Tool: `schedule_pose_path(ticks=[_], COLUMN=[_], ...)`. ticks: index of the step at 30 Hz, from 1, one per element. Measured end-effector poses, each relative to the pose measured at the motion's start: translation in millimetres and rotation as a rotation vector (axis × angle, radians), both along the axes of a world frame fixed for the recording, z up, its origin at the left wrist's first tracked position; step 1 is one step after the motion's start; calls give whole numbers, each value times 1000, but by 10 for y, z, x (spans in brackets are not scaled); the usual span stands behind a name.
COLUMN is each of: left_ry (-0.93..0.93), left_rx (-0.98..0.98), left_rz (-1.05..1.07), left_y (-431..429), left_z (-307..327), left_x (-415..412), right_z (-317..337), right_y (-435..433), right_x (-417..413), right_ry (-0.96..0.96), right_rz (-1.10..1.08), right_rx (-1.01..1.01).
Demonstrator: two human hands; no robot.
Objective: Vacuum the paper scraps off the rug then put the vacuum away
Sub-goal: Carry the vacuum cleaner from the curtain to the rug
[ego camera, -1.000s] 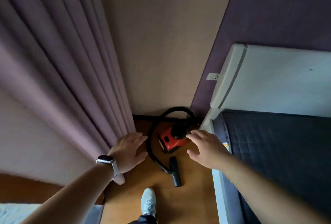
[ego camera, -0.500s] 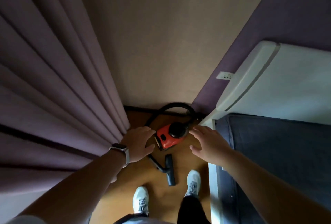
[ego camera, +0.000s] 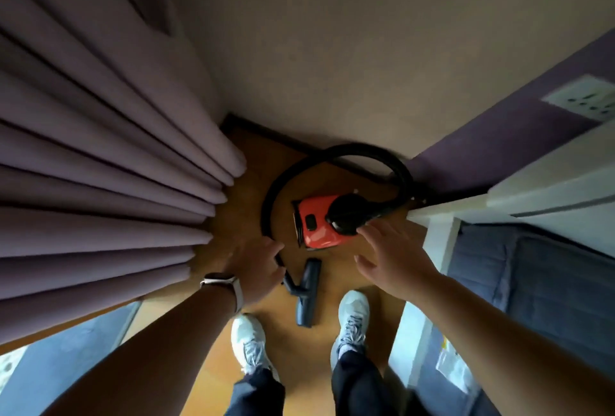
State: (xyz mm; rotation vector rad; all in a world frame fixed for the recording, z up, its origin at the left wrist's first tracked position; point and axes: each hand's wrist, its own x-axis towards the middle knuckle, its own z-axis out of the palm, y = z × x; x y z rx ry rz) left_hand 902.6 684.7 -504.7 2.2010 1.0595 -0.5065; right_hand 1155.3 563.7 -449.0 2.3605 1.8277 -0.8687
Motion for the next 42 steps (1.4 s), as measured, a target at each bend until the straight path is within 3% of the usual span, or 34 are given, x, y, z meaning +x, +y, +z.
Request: schedule_pose_path(ticks=[12,18,25,33,42], left_ry=[87,86,87,35,-124], left_rx=[-229,-335,-373,-579,-597], left_rz=[482,826,1109,1503,1431], left_y=[-141,-267,-344,-433,-502], left_z=[-2858,-3776,-4262,-4667,-4666], left_x=[50,7,51,115,268], right_z=[-2381,-3115,-3460,-3540,-3604], right_y=[424,556,681,852,889], right_x=[303,404,550,601,691], right_ry=[-46,-94,-196,-266,-134], right_rz=[124,238,340,417,427], right_rx=[55,71,87,36,25])
